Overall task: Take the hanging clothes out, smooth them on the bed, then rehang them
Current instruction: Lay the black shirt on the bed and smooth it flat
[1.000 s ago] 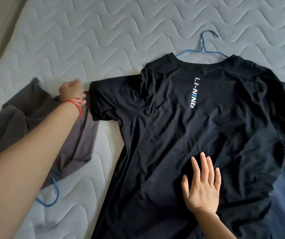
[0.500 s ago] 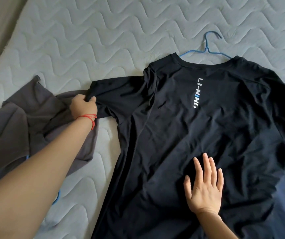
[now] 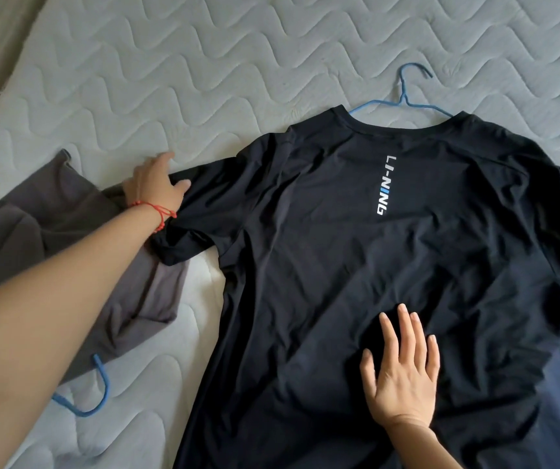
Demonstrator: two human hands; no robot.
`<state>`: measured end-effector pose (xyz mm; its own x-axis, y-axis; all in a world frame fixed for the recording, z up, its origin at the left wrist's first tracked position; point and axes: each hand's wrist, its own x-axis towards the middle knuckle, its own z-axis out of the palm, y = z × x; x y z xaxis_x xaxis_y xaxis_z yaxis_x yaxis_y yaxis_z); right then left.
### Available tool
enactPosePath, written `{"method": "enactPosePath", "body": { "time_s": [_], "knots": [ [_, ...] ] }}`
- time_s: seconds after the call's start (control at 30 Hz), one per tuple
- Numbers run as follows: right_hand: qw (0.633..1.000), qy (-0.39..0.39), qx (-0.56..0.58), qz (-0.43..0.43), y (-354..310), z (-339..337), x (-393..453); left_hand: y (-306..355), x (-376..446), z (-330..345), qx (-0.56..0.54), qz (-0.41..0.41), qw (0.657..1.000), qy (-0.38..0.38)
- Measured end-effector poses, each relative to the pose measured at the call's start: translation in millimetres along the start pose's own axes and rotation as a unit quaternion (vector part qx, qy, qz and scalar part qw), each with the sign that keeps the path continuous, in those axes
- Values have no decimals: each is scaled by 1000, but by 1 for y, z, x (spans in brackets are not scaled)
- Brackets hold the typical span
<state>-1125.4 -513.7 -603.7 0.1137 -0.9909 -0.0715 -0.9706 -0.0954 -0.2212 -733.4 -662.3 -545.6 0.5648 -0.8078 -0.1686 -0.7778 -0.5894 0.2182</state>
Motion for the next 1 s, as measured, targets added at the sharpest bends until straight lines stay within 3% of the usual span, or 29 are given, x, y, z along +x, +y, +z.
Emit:
{"method": "enactPosePath", "body": {
  "time_s": [0.13,0.33,0.53,0.67,0.8,1.0],
  "knots": [
    [1000,-7,-3,2,0,0,1,-4,6,-5,-11,49,999,20],
    [1000,-19,-1,12,-1,-1,0,-41,7,-29,-61,-55,987,135],
    [1000,-4,-10,3,0,0,0,-29,-15,-17,-205,-181,956,106],
    [1000,13,-11,-3,1,1,0,-26,-35,5,-261,-259,930,29],
    [1000,25,-14,-7,1,1,-1,-21,-51,13,-235,-287,929,7],
    [999,29,-24,-8,1,-2,0,-7,-102,9,-138,-318,929,125]
  ]
}}
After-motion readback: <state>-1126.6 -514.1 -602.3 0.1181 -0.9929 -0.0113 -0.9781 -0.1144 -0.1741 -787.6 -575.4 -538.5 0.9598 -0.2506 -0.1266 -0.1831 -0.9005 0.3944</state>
